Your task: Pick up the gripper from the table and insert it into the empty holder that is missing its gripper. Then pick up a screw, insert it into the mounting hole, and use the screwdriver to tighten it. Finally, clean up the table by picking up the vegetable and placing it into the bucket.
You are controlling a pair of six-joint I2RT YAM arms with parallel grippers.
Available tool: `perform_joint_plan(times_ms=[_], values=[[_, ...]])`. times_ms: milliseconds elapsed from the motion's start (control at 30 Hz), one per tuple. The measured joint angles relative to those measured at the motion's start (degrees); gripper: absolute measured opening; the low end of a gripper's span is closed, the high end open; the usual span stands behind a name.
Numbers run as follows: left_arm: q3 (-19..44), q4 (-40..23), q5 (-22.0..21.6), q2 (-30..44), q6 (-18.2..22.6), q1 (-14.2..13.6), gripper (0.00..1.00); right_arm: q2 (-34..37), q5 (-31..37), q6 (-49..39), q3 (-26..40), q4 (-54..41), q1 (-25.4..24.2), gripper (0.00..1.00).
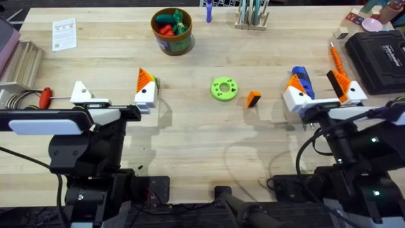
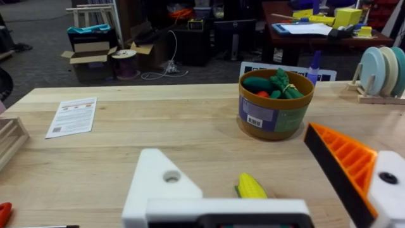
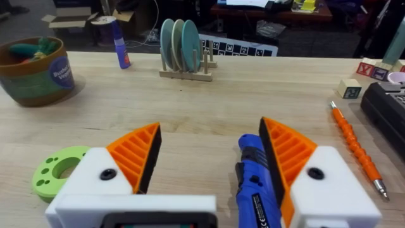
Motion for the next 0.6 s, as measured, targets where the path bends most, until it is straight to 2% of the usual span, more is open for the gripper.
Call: perform_joint_plan(times_ms=[333,533,600], values=[[0.0,0.15,0.46,0.0,0.0,0.0,0.985,0.0,-0.2,0.02,0.0,0.0,0.0,0.925],[0.16,3.4,0.63,-0.02,0.0,0.0,0.985,0.0,-0.42,0.04,0.33,0.52,0.0,0.926],[1.09,2.39,0.6,-0.01,0.02,0.0,0.985,0.01,-0.42,0.18,1.61,0.24,0.0,0.925]])
